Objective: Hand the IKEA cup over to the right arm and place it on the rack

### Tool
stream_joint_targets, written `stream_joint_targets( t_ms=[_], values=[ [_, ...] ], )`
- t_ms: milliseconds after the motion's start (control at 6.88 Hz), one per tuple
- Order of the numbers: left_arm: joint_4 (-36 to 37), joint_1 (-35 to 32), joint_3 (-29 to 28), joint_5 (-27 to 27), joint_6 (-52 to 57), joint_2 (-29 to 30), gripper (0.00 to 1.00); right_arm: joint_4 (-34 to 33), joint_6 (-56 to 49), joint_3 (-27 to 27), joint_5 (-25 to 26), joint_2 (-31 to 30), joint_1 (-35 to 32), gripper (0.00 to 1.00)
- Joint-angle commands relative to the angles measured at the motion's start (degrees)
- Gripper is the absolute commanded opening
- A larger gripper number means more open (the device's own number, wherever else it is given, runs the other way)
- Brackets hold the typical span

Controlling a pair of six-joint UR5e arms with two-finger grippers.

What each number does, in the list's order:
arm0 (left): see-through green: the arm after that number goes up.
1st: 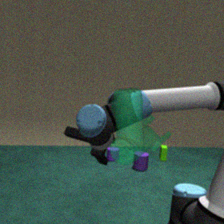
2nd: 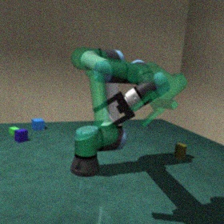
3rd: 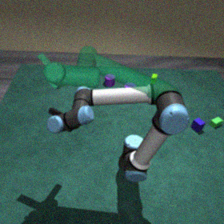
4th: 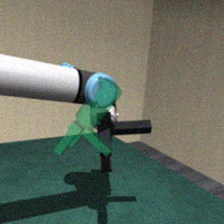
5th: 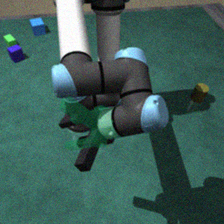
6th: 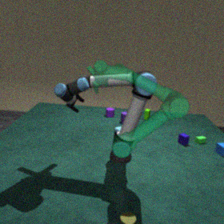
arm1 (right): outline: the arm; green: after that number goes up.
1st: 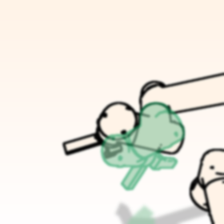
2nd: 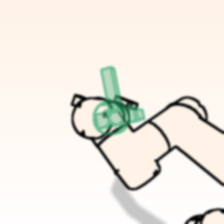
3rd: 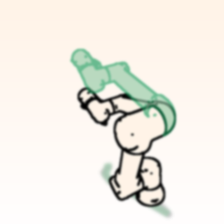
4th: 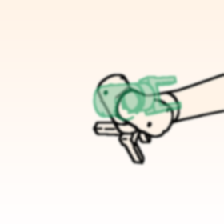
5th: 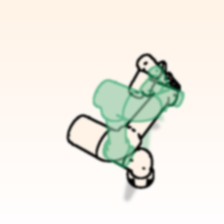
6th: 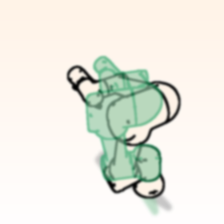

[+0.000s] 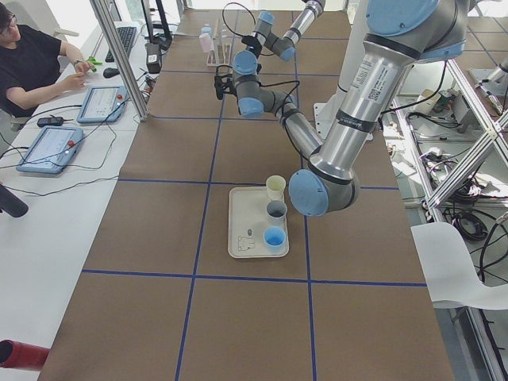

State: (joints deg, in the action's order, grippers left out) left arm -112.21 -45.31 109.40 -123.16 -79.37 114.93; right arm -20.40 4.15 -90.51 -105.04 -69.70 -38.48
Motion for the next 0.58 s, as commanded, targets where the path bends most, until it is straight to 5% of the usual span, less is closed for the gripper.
stream_joint_targets(
  t_ms=[0,145,436],
  values=[
    [10.6,-5.2,9.83,-0.15,20.12,-9.83,1.0,-11.7,-13.83,-0.37,-14.23,-0.17,-12.52,0.15],
    [10.61,-9.4,10.91,-0.24,28.31,-14.68,1.0,-16.03,-21.13,-0.55,-18.31,-0.17,-18.33,0.06],
    [10.52,-12.95,11.01,-0.24,35.24,-17.89,1.0,-17.92,-36.58,-0.9,-18.18,-3.14,-26.69,0.0]
  ],
)
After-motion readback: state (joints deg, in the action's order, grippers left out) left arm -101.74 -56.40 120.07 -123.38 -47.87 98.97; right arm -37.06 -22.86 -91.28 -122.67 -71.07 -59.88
